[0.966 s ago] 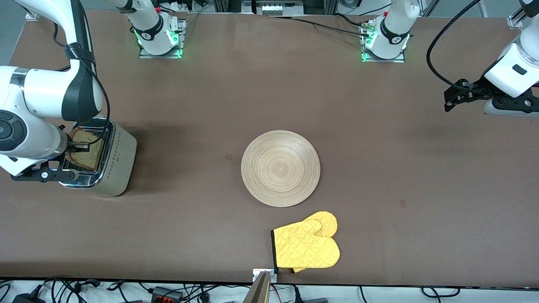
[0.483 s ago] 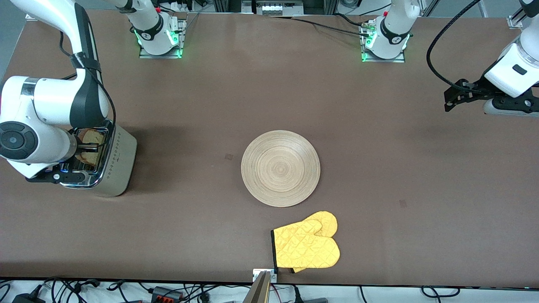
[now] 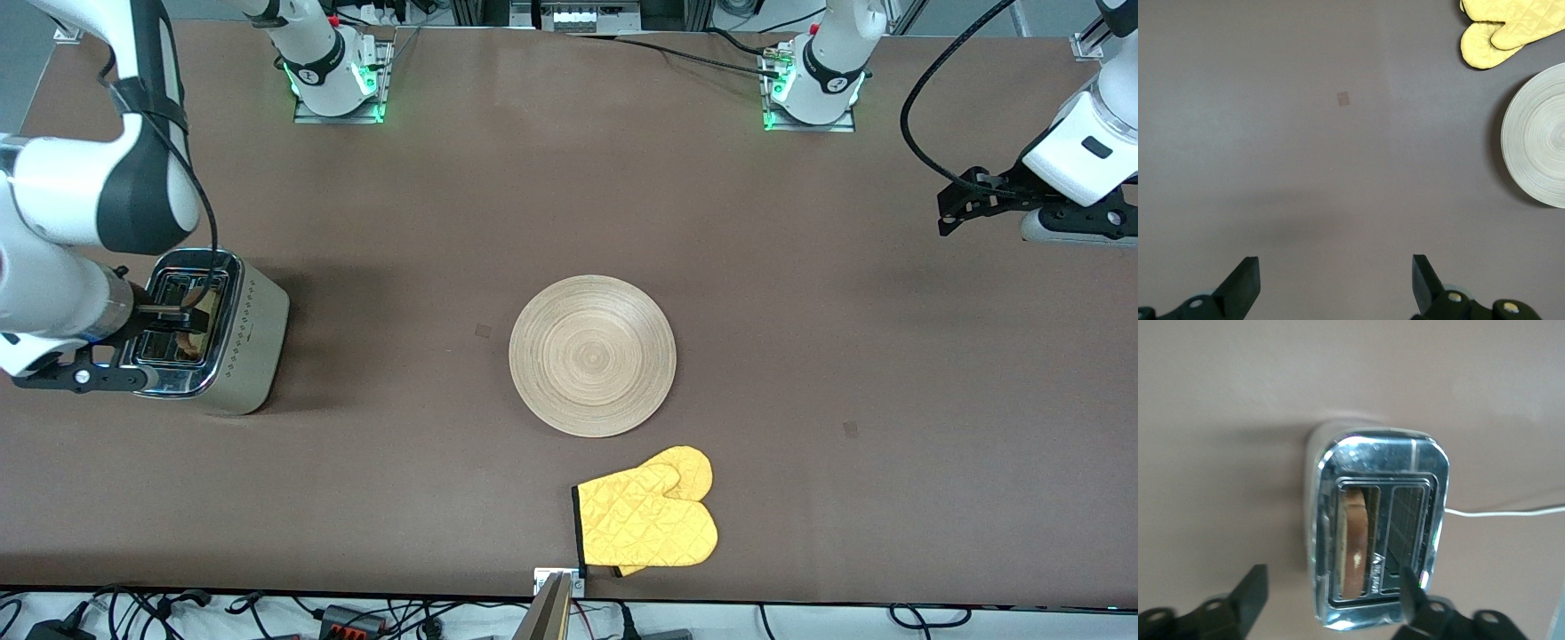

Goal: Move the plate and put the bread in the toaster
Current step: 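Lower the bread into the toaster slot with the right gripper, then open the right gripper and raise it away from the toaster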

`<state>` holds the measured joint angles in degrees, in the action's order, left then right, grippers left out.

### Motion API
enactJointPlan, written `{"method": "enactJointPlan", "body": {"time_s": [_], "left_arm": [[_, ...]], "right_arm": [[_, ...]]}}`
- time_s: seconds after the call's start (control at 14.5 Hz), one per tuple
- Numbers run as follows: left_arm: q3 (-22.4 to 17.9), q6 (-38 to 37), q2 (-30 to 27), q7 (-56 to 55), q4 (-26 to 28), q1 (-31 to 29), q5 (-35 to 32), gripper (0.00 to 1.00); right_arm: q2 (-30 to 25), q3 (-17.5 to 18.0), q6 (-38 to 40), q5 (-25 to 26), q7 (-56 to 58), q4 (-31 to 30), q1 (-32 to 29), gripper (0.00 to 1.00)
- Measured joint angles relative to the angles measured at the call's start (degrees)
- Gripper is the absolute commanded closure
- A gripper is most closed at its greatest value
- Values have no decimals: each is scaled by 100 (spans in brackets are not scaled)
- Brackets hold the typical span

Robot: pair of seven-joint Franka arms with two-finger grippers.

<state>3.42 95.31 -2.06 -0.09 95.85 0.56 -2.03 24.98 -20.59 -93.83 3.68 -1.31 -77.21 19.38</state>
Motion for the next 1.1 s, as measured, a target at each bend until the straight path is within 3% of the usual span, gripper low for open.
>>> {"method": "enactJointPlan", "body": {"time_s": [0.41, 0.83, 0.9, 1.1], "left_arm": [[0, -2, 0, 0, 0, 0, 0, 0], [0, -2, 0, 0, 0, 0, 0, 0], [0, -2, 0, 0, -1, 0, 0, 0], [0, -2, 0, 0, -1, 0, 0, 0]], "right_arm": [[-62, -27, 5, -773, 13, 165, -207, 0], [-77, 3, -7, -877, 18, 355, -268, 0], [-103, 144, -7, -880, 18, 421, -396, 0], [-272, 1131, -7, -879, 14, 461, -1333, 0]]}}
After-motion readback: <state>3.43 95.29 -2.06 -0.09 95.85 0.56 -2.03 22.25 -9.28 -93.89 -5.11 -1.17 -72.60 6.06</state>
